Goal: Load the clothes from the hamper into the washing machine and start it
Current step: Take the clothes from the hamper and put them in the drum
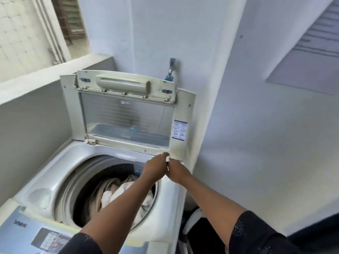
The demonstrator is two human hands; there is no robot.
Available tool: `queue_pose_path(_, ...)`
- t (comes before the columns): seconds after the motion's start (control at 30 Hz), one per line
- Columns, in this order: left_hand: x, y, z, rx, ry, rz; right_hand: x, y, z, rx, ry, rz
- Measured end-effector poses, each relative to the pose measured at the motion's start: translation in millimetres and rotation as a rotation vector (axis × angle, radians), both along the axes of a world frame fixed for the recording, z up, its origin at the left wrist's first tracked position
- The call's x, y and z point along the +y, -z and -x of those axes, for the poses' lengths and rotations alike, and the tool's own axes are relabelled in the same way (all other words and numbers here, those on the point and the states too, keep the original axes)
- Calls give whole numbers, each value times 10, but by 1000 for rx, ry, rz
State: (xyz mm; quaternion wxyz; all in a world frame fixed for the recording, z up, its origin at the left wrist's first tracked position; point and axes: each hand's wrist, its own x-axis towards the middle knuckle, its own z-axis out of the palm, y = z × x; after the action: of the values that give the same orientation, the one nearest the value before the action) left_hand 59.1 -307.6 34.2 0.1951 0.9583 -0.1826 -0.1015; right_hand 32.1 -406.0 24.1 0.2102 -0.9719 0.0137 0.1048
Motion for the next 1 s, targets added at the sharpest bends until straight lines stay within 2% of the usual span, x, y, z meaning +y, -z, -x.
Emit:
queue_pose_path(0.13,-636,21,191,-75,4,37,-575,-65,240,-68,172,5)
queue_pose_path(0.33,-1395,346,576,-121,83,40,-1399,197,726,-21,301,15)
queue_pose_path(0.43,-1671,663,815,-43,128,13,-1733,535,1018,42,367,-12)
queue_pose_path(0.63,-1929,1692,1302,184,137,-119,-2289,1530,1708,282,534,-107)
queue_pose_path(0.77,-1951,2557,1724,348,94,-222,-2478,2402,2168,468,548,-157)
queue_pose_path(0.9,-1891,3278,2110,495,105,-306,-2454,3118,2464,567,596,-185)
queue_pose_path(1.0,-1859,3839,2261,529,110,-322,-2411,3697,2514,631,591,-202)
